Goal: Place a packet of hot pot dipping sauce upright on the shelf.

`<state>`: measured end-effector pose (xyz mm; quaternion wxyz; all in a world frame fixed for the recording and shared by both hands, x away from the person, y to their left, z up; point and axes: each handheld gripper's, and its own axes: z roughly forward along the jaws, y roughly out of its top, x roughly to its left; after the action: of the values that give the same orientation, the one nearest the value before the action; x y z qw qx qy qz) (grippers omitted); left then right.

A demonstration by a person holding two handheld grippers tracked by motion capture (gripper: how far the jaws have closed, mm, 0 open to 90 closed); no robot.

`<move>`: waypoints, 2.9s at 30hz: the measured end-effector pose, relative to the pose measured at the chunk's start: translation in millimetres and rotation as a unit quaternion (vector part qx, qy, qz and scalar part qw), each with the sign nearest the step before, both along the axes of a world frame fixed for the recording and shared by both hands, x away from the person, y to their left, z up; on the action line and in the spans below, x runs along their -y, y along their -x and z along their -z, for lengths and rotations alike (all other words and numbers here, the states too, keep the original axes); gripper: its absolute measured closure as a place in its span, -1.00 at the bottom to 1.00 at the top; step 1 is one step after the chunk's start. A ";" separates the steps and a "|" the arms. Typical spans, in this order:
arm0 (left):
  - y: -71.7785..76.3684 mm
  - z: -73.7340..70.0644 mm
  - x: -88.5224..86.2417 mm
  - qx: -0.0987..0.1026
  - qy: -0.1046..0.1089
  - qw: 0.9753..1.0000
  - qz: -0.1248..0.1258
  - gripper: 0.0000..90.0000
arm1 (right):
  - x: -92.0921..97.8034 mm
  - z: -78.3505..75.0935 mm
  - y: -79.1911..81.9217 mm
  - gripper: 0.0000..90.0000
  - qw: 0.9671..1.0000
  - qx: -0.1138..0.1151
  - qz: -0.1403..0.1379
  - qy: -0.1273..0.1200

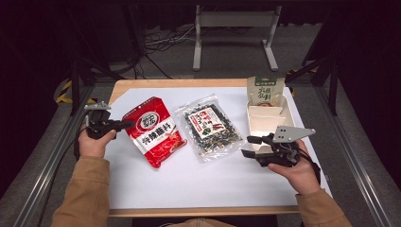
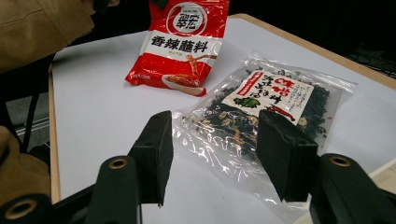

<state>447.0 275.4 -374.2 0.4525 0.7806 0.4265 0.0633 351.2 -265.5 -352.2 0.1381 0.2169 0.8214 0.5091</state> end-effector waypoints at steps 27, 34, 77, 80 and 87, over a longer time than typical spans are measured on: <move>67.9 -77.3 46.8 0.095 -0.046 0.991 0.088 0.98 | 2.2 -7.0 1.8 0.23 0.999 0.017 -0.007 -0.027; 83.4 -91.4 57.2 0.105 -0.054 0.984 0.133 0.98 | -4.5 -7.8 2.4 0.22 0.999 0.034 -0.012 -0.016; 125.6 -106.2 140.9 0.143 -0.034 0.936 0.321 0.98 | -66.6 15.7 0.9 -0.10 0.994 -0.018 -0.108 0.003; 126.2 -105.7 142.6 0.144 -0.037 0.936 0.320 0.98 | -70.4 20.2 -2.3 0.02 0.992 -0.023 -0.126 0.008; 125.2 -103.4 144.9 0.141 -0.041 0.937 0.318 0.98 | -76.7 28.7 -8.7 0.22 0.987 -0.032 -0.152 0.026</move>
<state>321.9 130.5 -270.8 0.4724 0.8762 0.0846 0.0428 359.9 -188.8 -380.9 0.0382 0.1019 0.8620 0.4951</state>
